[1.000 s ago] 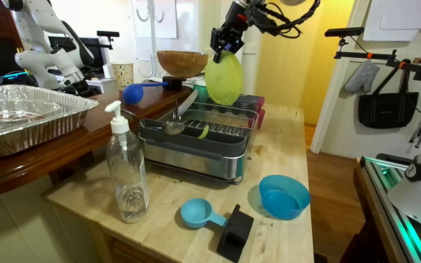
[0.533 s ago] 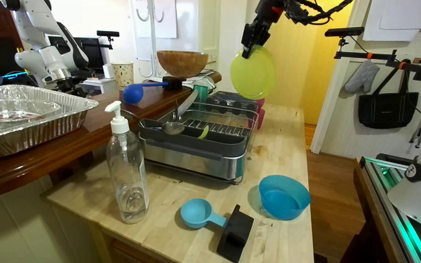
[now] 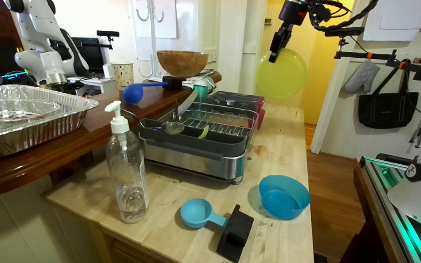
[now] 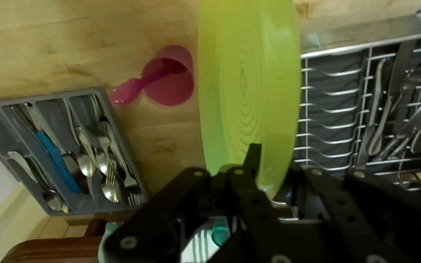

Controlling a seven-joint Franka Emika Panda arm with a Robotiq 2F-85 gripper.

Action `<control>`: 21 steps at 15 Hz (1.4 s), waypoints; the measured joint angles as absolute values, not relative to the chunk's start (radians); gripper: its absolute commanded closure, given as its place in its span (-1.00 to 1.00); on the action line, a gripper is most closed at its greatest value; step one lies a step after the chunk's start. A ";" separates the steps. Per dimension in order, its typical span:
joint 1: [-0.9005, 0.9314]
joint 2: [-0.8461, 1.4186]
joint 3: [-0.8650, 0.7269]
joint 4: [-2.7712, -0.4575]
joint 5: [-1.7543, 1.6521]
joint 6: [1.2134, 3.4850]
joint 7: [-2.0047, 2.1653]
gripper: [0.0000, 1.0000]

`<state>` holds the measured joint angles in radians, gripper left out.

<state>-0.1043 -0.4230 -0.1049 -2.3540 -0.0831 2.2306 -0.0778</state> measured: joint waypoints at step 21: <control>-0.292 -0.426 -0.220 -2.638 -0.571 2.499 -0.179 0.94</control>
<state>-0.2916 -0.4261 -0.2201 -2.6384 -0.5713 2.4991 -0.1788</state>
